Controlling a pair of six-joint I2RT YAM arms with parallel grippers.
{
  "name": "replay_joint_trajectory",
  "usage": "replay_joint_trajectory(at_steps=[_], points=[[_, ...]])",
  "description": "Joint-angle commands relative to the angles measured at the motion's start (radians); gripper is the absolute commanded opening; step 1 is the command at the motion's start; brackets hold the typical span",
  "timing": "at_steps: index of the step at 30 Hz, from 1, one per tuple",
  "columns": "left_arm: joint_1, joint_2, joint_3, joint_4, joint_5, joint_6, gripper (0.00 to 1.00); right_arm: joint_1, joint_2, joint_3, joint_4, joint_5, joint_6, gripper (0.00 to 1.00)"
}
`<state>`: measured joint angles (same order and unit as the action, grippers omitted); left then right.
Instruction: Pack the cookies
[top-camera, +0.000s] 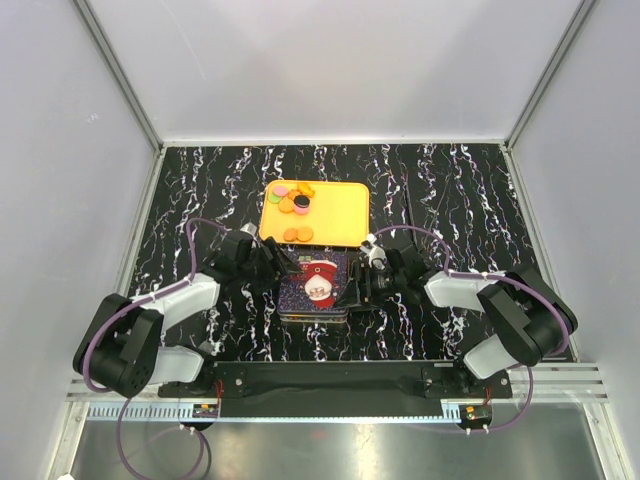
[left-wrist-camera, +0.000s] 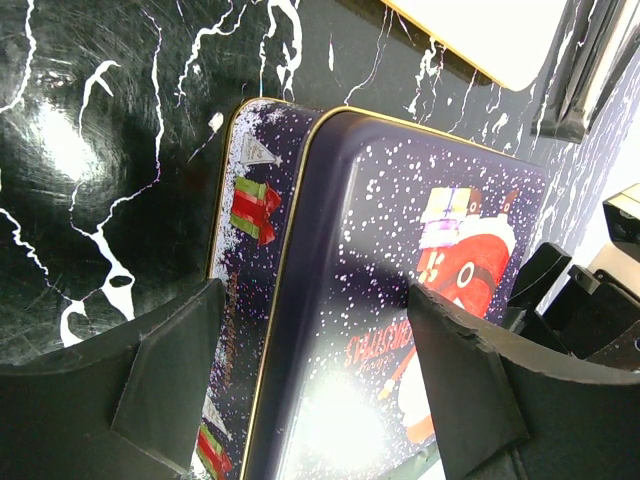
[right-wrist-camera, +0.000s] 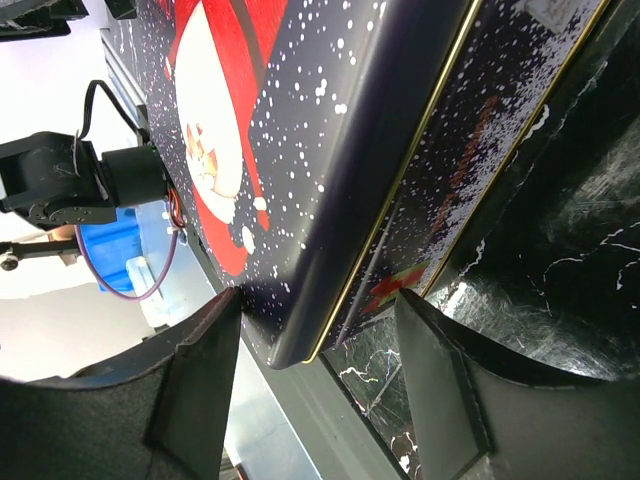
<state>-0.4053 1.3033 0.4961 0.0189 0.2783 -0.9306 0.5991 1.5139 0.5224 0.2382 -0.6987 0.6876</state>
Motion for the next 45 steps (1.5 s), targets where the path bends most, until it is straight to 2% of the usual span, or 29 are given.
replay_joint_trajectory(at_steps=[1,2,6,11,14,19,25,26,31,33,37,45], points=[[-0.024,-0.004,-0.036,-0.030,-0.042,-0.022,0.77,-0.002,0.018,-0.021,0.039,0.045,-0.011,0.33],[-0.029,-0.003,-0.039,-0.030,-0.047,-0.024,0.77,-0.001,0.022,-0.022,0.041,0.051,-0.011,0.33],[-0.058,-0.006,-0.039,-0.030,-0.063,-0.040,0.78,-0.001,0.048,-0.035,0.067,0.062,-0.002,0.18],[-0.090,-0.015,-0.028,-0.048,-0.094,-0.048,0.79,-0.002,0.054,-0.048,0.076,0.097,0.007,0.07],[-0.116,-0.035,-0.022,-0.073,-0.123,-0.050,0.84,-0.001,0.037,-0.050,0.059,0.125,-0.003,0.00],[-0.165,-0.053,-0.011,-0.097,-0.157,-0.053,0.92,-0.001,0.032,-0.030,0.021,0.145,-0.025,0.00],[-0.210,-0.075,0.015,-0.117,-0.143,-0.022,0.95,-0.001,0.012,-0.002,-0.049,0.179,-0.063,0.00],[-0.213,-0.075,0.021,-0.128,-0.143,-0.010,0.95,-0.001,0.009,0.004,-0.060,0.179,-0.068,0.03],[-0.221,-0.098,0.029,-0.200,-0.151,0.019,0.95,-0.001,-0.038,0.040,-0.119,0.180,-0.085,0.36],[-0.221,-0.111,0.036,-0.232,-0.160,0.035,0.95,-0.001,-0.044,0.044,-0.114,0.162,-0.077,0.38],[-0.221,-0.145,0.062,-0.255,-0.143,0.070,0.99,-0.002,-0.049,0.039,-0.083,0.102,-0.054,0.55],[-0.221,-0.108,0.090,-0.240,-0.012,0.145,0.99,-0.027,-0.043,0.011,-0.031,0.036,-0.037,0.61]])
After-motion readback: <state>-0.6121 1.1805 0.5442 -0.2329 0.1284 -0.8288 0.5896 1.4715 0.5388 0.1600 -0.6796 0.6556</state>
